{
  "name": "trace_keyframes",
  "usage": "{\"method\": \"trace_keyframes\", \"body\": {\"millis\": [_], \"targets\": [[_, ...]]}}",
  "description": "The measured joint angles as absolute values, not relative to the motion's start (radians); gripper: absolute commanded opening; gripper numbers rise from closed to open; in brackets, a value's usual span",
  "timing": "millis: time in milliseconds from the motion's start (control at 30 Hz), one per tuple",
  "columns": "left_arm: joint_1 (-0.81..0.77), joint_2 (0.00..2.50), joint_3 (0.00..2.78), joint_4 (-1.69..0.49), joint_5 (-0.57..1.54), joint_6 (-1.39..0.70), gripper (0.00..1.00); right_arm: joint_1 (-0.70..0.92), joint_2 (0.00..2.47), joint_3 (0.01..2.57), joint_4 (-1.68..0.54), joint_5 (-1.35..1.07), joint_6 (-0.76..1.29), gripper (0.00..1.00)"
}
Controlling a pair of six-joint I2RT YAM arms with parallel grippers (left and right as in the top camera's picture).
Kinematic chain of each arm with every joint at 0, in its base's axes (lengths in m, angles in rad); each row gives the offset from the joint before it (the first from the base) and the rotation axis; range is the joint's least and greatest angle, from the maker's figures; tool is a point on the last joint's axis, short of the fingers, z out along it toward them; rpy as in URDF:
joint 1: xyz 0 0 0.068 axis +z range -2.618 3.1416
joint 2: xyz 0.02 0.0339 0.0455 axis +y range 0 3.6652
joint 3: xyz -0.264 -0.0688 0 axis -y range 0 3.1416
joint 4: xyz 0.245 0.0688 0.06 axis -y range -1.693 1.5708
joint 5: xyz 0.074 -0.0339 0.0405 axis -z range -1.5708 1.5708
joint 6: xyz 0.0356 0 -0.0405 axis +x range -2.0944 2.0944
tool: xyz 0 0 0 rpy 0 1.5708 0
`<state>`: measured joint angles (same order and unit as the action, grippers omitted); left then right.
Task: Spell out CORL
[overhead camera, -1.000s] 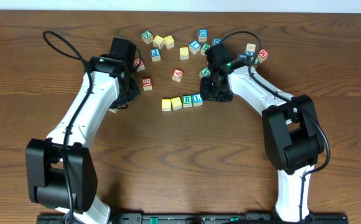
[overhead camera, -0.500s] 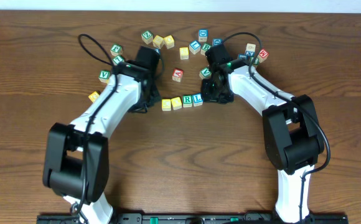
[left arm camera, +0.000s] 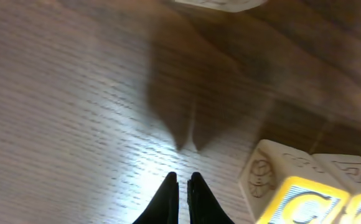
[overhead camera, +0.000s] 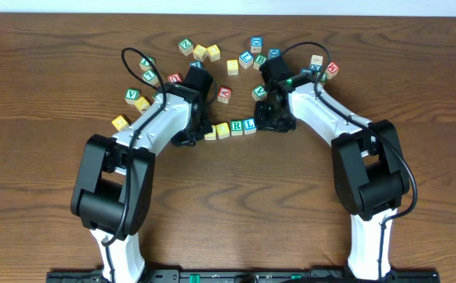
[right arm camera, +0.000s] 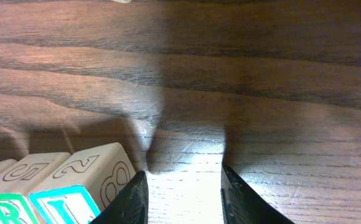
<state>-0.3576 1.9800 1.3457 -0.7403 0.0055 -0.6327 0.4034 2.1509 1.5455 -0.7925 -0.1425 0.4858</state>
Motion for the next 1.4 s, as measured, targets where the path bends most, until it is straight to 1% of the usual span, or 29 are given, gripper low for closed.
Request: {"method": "trace_keyframes", "body": {"millis": [367,967,1233,1400], "targets": [[-0.425,1.98,1.346,-0.667,0.021,-0.629,0.08,0.413,2.151,1.546,-0.8,-0.141,0.486,0.33],[-0.426,1.98,1.346,-0.59,0.02,-0.62,0.08,0.416,2.151,1.549,-0.823,-0.142,0.486,0.31],[-0.426,1.98,1.346,-0.586,0.02,-0.576,0.08,0.416,2.151,1.549,-0.822,-0.126,0.486,0.34],[-0.426,1.98,1.346,-0.585,-0.003,-0.54,0.08,0.413,2.151,1.549,-0.78,-0.096,0.485,0.34]]}}
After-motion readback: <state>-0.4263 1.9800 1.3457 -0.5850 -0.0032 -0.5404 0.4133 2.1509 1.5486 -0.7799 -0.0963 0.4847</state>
